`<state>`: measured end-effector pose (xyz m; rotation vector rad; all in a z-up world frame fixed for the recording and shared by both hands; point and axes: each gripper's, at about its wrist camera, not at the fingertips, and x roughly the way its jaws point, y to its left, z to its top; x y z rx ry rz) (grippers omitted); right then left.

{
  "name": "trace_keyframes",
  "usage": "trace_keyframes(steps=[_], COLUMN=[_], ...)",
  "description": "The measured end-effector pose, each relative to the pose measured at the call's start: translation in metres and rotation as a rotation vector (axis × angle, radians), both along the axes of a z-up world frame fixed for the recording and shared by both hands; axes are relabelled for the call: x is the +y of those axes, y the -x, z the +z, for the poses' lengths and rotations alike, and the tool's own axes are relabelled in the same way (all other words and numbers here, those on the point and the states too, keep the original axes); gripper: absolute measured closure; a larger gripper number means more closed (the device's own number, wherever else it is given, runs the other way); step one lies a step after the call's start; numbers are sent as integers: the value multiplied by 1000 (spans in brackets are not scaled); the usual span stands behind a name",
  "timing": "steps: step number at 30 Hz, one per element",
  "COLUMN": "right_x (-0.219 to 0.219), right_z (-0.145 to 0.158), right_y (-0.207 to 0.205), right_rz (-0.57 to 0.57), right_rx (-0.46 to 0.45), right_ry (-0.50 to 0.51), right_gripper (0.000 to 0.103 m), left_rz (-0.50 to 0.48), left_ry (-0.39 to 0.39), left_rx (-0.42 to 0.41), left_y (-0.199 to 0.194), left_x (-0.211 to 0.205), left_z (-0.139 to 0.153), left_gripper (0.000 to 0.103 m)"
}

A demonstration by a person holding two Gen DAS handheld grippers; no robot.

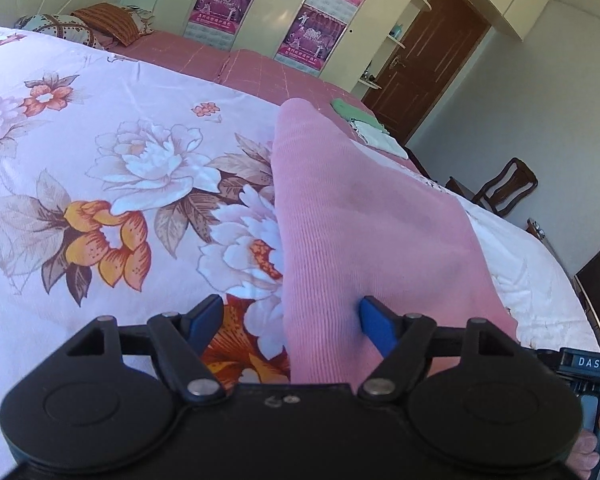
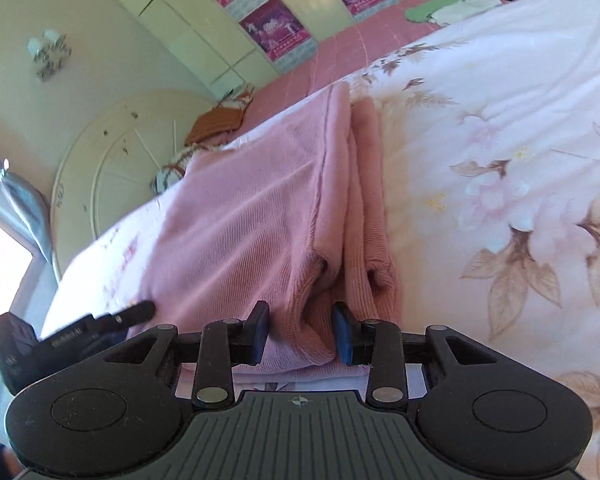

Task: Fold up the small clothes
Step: 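Pinch the folded edge again with the right gripper to tuck it in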

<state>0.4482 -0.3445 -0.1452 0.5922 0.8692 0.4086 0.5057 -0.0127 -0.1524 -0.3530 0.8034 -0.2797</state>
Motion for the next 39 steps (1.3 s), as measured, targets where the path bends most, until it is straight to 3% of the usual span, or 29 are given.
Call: trace_keyframes(steps=[1,2,5,7,10,11,14,16,20,25,29,31,34,35,36,39], right_x=[2,3,-3,-12,-19,-18,-12,-17,-28,-29,-2,16,41,42,36,21], right_z=[1,2,10,22,30,25,-2,-6,18,53,64,57,25,9,-1,-5], right_y=[-2,-3,5,13,16,14,8,9,20,4,-45,-75,-112,-123,-126,-124], right_rz=[8,21,34,40,53,67,96,79,2,-53,-32,2,75,69,53,21], right_rx=[-10,-17,-75,-104,-116,-96,-23,-22,-84,-214,-270,-258,-221,-164,-168,-148], right_ry=[16,26,59,66,107,125,168,139,127,177,269,291,417,462,450,415], right_gripper=[93,95,95,96,96,96,96,96,95,95,95,95,95,96,103,103], left_rz=[-4,-10,-42,-64,-111,-128,-162,-155,-124,-64,-46,-47,-55,-41,-25,-33], left_ry=[-11,-16,8,32,-78,-122,-248,-243,-203,-205,-150,-186,-274,-247,-215,-224], left_rx=[3,8,19,-10,12,32,-14,-24,-164,-210,-159,-131,-49,-34,-27,-34], left_y=[0,0,1,6,8,8,17,18,20,-31,-80,-98,-118,-121,-124,-123], left_x=[-1,-2,-2,-3,-16,-20,-34,-32,-20,-23,-25,-33,-46,-45,-41,-39], left_z=[1,1,7,12,7,0,1,7,34,51,46,38,14,7,2,2], left_gripper=[28,29,39,38,33,33,33,33,35,36,36,37,32,30,26,23])
